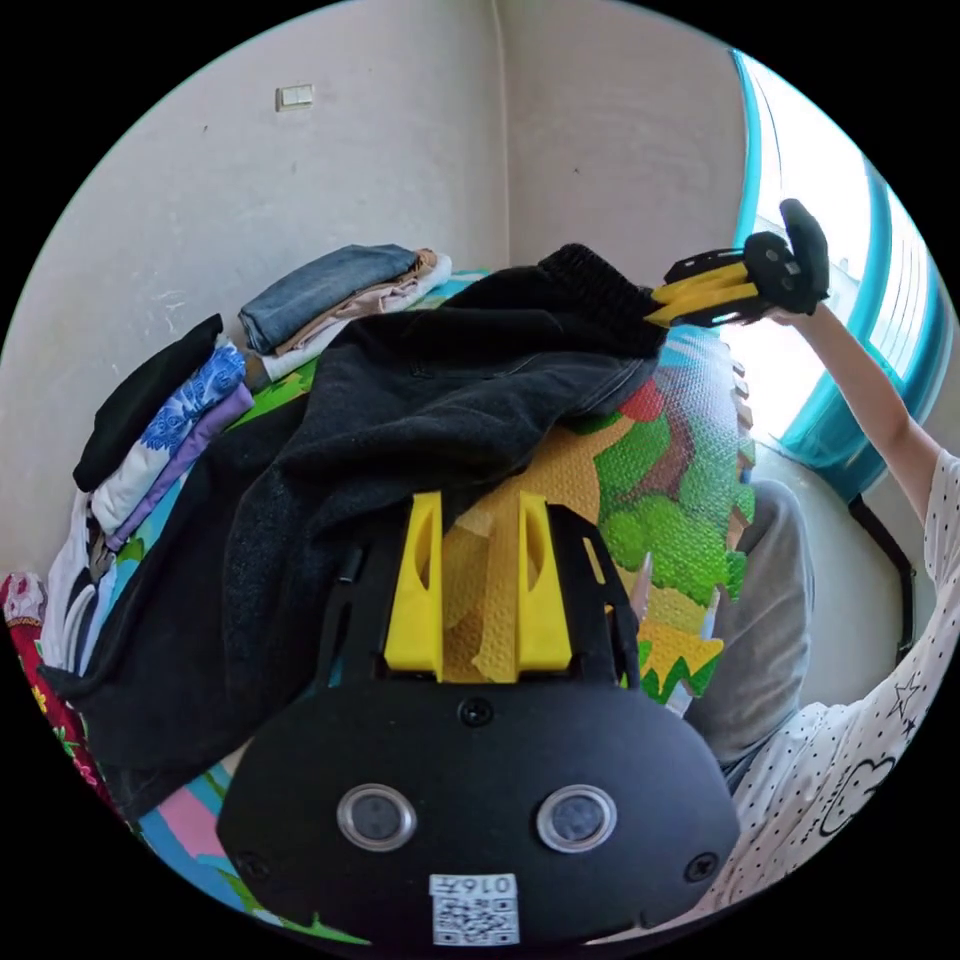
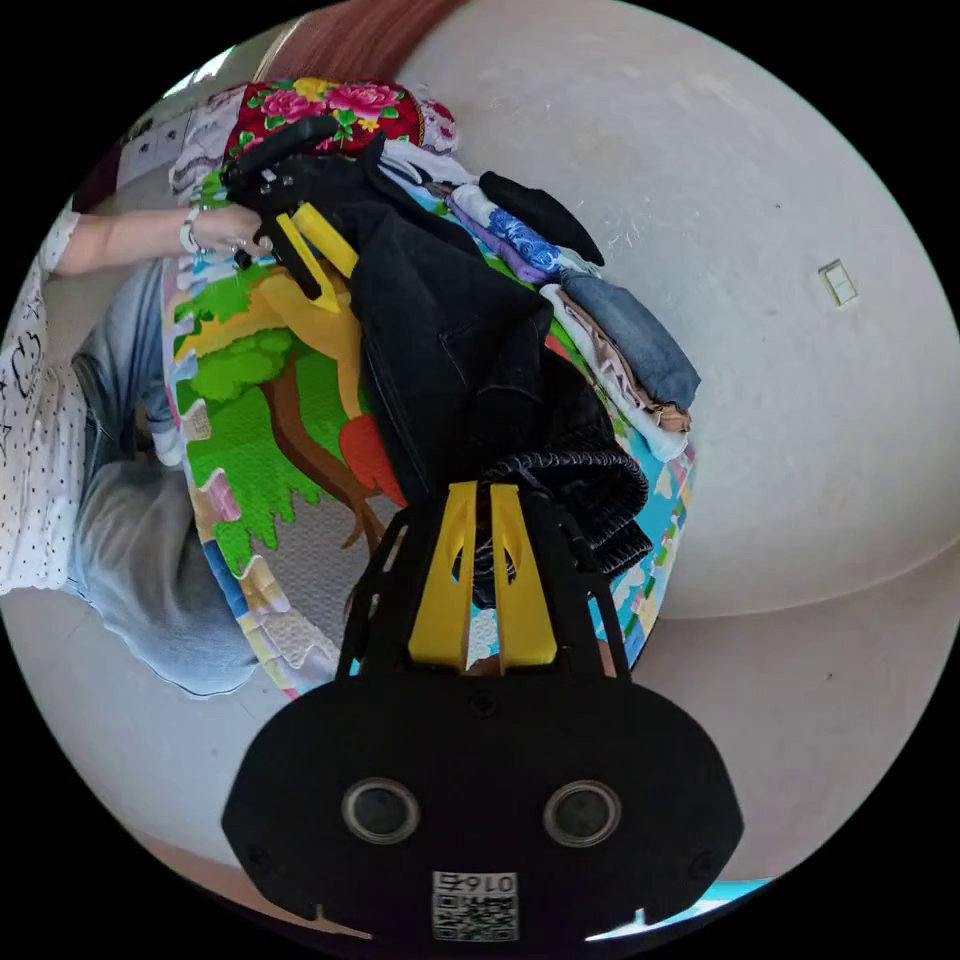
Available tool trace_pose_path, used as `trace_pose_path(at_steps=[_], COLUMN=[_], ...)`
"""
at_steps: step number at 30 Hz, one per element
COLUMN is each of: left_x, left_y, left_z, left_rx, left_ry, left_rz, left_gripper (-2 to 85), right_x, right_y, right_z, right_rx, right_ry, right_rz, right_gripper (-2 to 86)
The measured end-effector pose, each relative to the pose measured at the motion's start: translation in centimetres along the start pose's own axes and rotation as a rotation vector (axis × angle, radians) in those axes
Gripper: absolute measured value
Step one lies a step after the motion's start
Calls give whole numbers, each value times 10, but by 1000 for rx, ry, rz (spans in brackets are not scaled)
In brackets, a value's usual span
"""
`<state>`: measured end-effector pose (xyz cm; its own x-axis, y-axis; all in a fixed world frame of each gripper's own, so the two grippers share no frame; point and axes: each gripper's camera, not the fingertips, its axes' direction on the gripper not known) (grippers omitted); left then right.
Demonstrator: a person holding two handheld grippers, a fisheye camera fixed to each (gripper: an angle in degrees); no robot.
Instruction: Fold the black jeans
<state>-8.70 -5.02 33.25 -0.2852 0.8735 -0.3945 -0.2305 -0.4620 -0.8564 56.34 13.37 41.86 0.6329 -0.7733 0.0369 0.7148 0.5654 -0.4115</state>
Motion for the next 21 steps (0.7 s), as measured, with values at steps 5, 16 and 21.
trace_pose_path(at_steps=[5,16,21], left_x=[25,86,104], left_y=[-6,-203,-207], left_z=[-59,-1,0], left_rx=[309,138,136], left_ry=[214,139,-42], left_rz=[-34,19,-42], left_gripper=[110,156,47], right_x=[-51,-173,-172], right_y=[-18,-25,-16], right_z=[-22,-32,-38], right_rx=[2,-2,16], right_ry=[155,515,507], right_rz=[15,-225,-176], right_gripper=[11,16,36])
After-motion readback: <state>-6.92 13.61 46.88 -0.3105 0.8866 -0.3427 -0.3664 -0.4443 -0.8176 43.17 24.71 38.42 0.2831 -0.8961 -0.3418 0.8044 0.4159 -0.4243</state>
